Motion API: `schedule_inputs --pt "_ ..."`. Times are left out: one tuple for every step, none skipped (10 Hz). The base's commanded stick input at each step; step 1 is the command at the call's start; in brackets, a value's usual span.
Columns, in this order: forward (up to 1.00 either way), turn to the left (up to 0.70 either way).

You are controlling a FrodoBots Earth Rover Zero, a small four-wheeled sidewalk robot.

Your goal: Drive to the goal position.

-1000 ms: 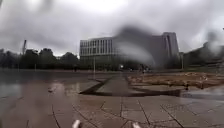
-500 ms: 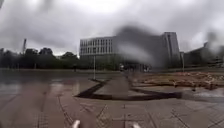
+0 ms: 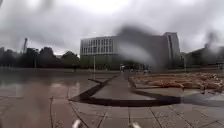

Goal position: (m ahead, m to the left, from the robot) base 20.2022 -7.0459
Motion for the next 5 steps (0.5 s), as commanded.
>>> schedule_inputs --pt "0.7 0.0" --pt "0.7 0.0" --pt "0.7 0.0" --pt "0.7 0.0" --pt "0.7 0.0"
